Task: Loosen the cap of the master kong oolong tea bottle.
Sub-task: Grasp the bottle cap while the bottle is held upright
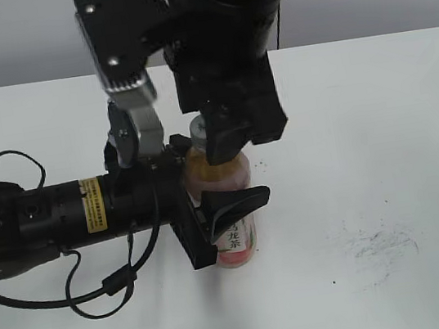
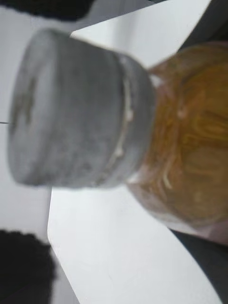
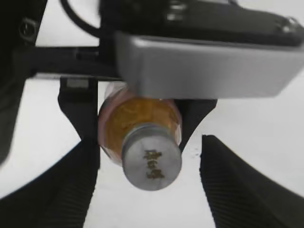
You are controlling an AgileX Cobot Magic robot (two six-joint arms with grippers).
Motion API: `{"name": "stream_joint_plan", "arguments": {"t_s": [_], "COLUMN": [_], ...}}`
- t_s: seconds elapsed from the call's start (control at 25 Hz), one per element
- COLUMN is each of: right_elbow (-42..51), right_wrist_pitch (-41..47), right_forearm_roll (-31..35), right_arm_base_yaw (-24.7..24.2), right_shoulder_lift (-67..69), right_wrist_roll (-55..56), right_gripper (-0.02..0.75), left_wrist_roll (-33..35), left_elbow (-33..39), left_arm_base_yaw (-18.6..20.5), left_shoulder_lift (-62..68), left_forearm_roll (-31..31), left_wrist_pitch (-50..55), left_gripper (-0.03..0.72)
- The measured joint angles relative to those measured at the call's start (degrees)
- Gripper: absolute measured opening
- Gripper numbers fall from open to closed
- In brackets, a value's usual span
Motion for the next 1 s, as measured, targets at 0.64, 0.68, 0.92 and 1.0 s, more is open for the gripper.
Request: {"name": "stream_joint_plan", "arguments": {"t_s": [0.64, 0.68, 0.92, 1.0], "right_elbow": [0.0, 0.0, 0.0, 0.0], "right_wrist_pitch": [0.11, 0.16, 0.16, 0.16], "right_forearm_roll": [-3.02, -3.32, -2.53, -2.53], "right_arm_base_yaw": [0.0, 0.0, 0.0, 0.0], "right_shoulder_lift": [0.0, 0.0, 0.0, 0.0], "right_wrist_roll": [69.74, 72.45, 77.14, 77.35], "right_gripper": [0.477, 0.463, 0.376, 0.365], "left_wrist_roll": [0.0, -0.08, -0.2, -0.2], "left_elbow": [0.0, 0.0, -0.06, -0.06], "left_arm_base_yaw": [0.0, 0.0, 0.0, 0.0], "left_shoulder_lift": [0.0, 0.0, 0.0, 0.0], "left_forearm_roll": [-0.06, -0.19, -0.34, -0.34], "left_wrist_pitch": [0.0, 0.0, 0.07, 0.07], "left_gripper": [0.447, 0.447, 0.447, 0.447]}}
